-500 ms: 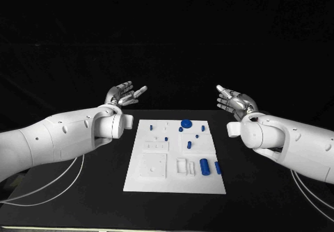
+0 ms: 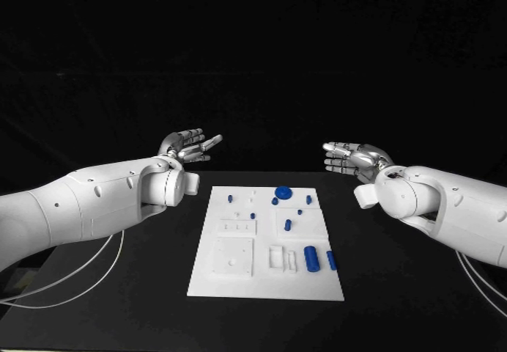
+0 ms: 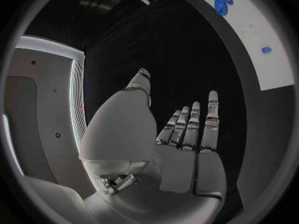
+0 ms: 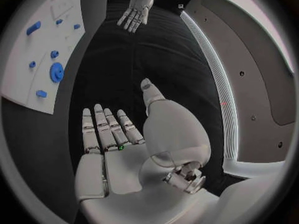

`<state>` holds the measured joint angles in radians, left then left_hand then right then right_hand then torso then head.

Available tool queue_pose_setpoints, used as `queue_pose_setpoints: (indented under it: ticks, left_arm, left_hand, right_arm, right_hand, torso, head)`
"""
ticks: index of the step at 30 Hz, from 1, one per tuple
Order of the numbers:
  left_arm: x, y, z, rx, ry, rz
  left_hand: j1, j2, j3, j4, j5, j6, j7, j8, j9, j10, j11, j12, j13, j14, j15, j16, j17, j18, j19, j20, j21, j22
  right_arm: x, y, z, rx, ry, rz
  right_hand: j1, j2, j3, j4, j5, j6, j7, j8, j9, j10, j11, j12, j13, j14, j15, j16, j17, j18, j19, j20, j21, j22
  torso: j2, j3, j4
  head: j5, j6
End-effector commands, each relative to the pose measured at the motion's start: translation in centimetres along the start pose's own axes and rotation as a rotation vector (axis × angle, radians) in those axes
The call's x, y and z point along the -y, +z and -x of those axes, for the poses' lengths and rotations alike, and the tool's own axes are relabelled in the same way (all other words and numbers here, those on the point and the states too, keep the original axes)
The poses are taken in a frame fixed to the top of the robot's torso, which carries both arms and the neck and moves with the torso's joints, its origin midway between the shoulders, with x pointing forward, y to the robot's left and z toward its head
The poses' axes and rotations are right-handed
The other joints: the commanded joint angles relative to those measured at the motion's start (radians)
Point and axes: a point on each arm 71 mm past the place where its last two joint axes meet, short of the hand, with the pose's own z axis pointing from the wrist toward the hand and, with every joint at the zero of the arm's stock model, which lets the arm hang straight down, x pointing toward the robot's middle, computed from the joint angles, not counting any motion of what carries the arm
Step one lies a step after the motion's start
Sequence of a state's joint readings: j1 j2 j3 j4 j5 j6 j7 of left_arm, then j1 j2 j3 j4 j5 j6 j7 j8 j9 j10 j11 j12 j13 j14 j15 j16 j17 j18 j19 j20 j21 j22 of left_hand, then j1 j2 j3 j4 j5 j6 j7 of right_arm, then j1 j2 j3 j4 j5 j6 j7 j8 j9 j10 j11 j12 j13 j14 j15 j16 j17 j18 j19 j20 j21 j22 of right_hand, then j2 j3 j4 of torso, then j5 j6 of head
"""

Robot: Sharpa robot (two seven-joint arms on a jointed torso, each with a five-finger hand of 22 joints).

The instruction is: Assemble the parts on the task board

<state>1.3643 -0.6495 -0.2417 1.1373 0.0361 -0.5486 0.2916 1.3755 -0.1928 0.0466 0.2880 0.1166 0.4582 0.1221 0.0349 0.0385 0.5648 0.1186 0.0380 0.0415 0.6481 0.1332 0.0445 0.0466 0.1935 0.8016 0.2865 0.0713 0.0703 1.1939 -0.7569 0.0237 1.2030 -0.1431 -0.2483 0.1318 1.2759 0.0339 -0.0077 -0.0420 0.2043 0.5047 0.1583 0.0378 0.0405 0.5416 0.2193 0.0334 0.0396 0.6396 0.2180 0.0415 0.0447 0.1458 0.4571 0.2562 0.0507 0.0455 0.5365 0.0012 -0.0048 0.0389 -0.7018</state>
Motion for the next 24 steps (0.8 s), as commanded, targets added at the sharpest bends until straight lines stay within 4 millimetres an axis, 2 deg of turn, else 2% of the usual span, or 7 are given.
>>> queue_pose_setpoints:
  ticks: [1,2,4,9,15,18,24]
  left_arm:
    - [0.2,-0.1,-0.4,-0.055,-0.023,0.002]
    - [0.2,-0.2,-0.4,-0.067,-0.023,-0.003]
    - [0.3,-0.3,-0.4,-0.081,-0.019,-0.009]
    - [0.7,-0.8,-0.5,-0.118,0.011,-0.029]
    - [1.1,-1.7,-0.5,-0.148,0.046,-0.042]
    - [1.4,-2.3,-0.4,-0.165,0.051,-0.046]
    - [1.9,-3.4,-0.5,-0.204,0.043,-0.054]
  left_hand:
    - [0.012,0.070,0.016,-0.053,0.012,0.103,0.025,0.009,0.004,0.117,0.021,0.002,0.007,0.115,0.015,0.004,0.003,0.013,0.035,-0.006,0.014,0.004]
    - [0.022,0.118,0.009,-0.128,0.029,0.220,0.032,0.014,0.009,0.252,0.029,0.008,0.013,0.282,0.031,0.017,0.010,0.002,0.080,-0.039,0.036,0.012]
    - [0.025,0.162,-0.008,-0.197,0.045,0.322,0.033,0.017,0.014,0.399,0.027,0.014,0.016,0.392,0.025,0.031,0.014,-0.052,0.139,-0.102,0.069,0.021]
    - [0.091,0.199,0.031,-0.277,0.100,0.591,0.012,0.047,0.034,0.613,-0.014,0.032,0.019,0.578,-0.049,0.091,0.032,-0.090,0.252,-0.193,0.150,0.056]
    - [0.113,0.188,0.064,-0.356,0.143,0.692,-0.011,0.038,0.046,0.730,-0.054,0.023,0.018,0.631,-0.086,0.121,0.030,-0.140,0.248,-0.259,0.255,0.130]
    - [0.090,0.190,0.053,-0.393,0.135,0.706,-0.012,0.026,0.043,0.770,-0.069,0.020,0.018,0.677,-0.110,0.160,0.051,-0.159,0.215,-0.294,0.384,0.230]
    - [0.043,0.209,0.072,-0.459,0.120,0.701,-0.015,0.028,0.039,0.763,-0.069,0.023,0.019,0.652,-0.116,0.240,0.102,-0.145,0.073,-0.291,0.587,0.408]
  right_arm:
    - [-0.3,0.2,-0.4,-0.037,-0.151,0.051]
    - [-0.5,0.4,-0.4,-0.037,-0.226,0.080]
    - [-0.7,0.6,-0.5,-0.043,-0.326,0.118]
    - [-1.1,0.9,-0.6,-0.064,-0.580,0.205]
    - [-1.7,1.4,-1.0,-0.096,-0.810,0.260]
    - [-2.0,1.6,-1.7,-0.124,-0.922,0.276]
    - [-2.4,2.0,-3.3,-0.167,-1.112,0.299]
  right_hand:
    - [0.034,-0.002,0.028,-0.059,0.021,0.088,0.030,0.006,0.003,0.077,-0.001,0.009,0.005,0.103,0.001,0.003,0.003,-0.022,0.082,-0.021,0.018,0.006]
    - [0.038,-0.002,0.052,-0.092,0.028,0.154,0.026,0.009,0.007,0.138,-0.005,0.012,0.007,0.220,-0.012,0.009,0.010,-0.033,0.136,-0.035,0.027,0.008]
    - [0.040,0.001,0.085,-0.122,0.042,0.282,0.021,0.014,0.012,0.301,-0.031,0.015,0.014,0.396,-0.044,0.016,0.016,-0.038,0.288,-0.065,0.061,0.017]
    - [0.037,0.001,0.156,-0.173,0.028,0.472,-0.001,0.022,0.020,0.491,-0.074,0.024,0.018,0.621,-0.132,0.039,0.037,-0.041,0.548,-0.146,0.133,0.030]
    - [0.007,-0.048,0.176,-0.208,0.229,0.546,-0.014,0.028,0.025,0.574,-0.113,0.024,0.018,0.871,-0.210,0.112,0.117,-0.004,0.789,-0.224,0.237,0.063]
    - [0.002,-0.061,0.180,-0.237,0.233,0.573,-0.023,0.025,0.024,0.603,-0.127,0.021,0.017,0.871,-0.229,0.311,0.258,0.004,0.870,-0.257,0.303,0.098]
    - [-0.022,-0.077,0.247,-0.245,0.210,0.597,-0.033,0.023,0.023,0.643,-0.142,0.027,0.019,0.858,-0.239,0.631,0.481,0.019,0.922,-0.285,0.470,0.217]
  torso:
    - [0.002,-0.0023,0.0010]
    - [0.003,-0.0031,0.0006]
    - [0.005,-0.0054,0.0016]
    - [0.016,-0.0126,0.0141]
    - [0.031,-0.0187,0.0296]
    - [0.042,-0.0211,0.0340]
    - [0.064,-0.0222,0.0484]
  head:
    - [0.004,0.015]
    - [0.006,0.020]
    - [0.007,0.022]
    - [0.004,0.036]
    - [-0.008,0.044]
    - [-0.011,0.052]
    - [-0.023,0.067]
